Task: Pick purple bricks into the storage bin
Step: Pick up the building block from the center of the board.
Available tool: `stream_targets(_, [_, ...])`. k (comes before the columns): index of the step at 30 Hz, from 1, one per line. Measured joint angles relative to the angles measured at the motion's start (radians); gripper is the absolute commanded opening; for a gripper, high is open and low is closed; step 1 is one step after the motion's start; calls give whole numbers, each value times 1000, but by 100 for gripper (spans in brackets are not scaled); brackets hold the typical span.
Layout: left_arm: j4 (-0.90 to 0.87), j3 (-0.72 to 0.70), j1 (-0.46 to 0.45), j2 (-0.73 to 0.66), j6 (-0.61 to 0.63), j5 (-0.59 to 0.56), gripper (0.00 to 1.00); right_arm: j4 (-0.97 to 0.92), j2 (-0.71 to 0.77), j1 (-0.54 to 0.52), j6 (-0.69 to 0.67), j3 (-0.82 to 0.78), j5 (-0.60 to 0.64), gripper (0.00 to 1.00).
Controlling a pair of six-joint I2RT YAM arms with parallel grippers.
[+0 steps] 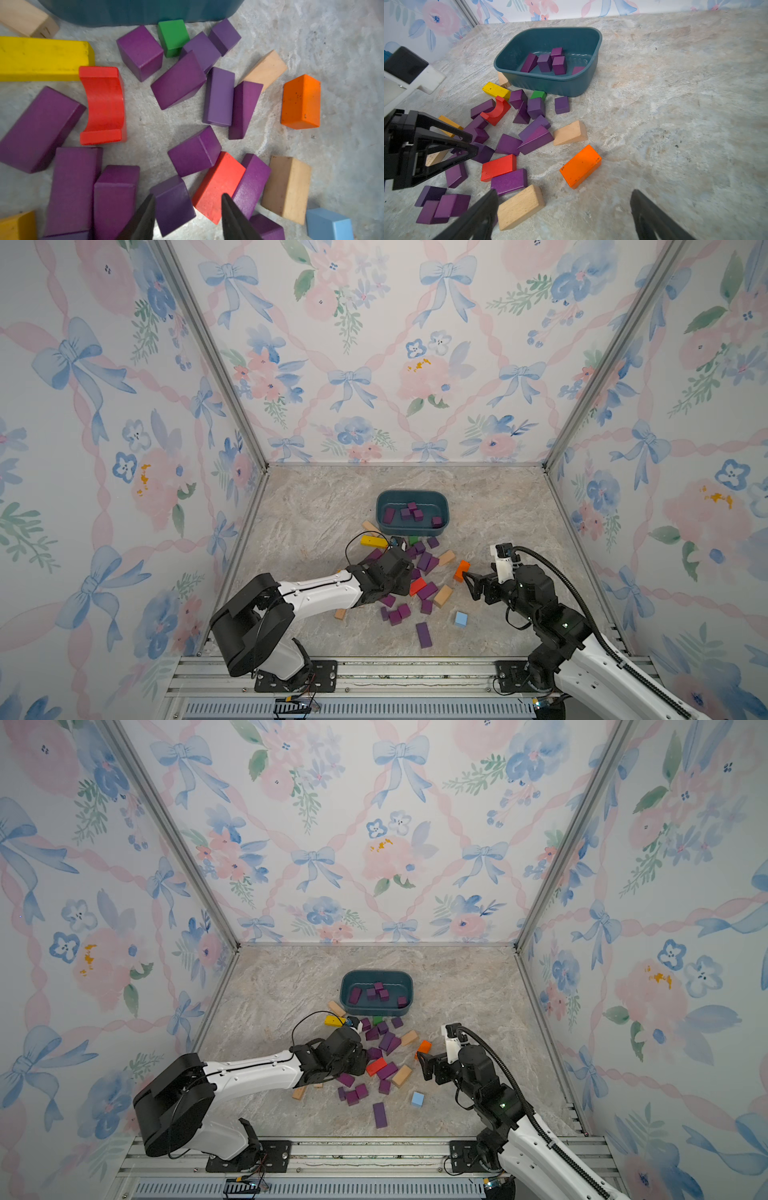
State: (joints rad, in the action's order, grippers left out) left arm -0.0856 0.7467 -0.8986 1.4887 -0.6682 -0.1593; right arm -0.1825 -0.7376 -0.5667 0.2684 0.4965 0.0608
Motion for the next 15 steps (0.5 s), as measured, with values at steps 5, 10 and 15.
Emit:
stream_targets(5, [-43,26,-21,31,-3,-70,50,0,1,11,0,0,4,97])
stream_targets(10, [-85,66,-41,71,-3,-122,51,0,5,24,0,0,8,97])
stream_targets(15, [-101,84,-50,104,-2,-143,50,0,7,31,0,-1,11,97])
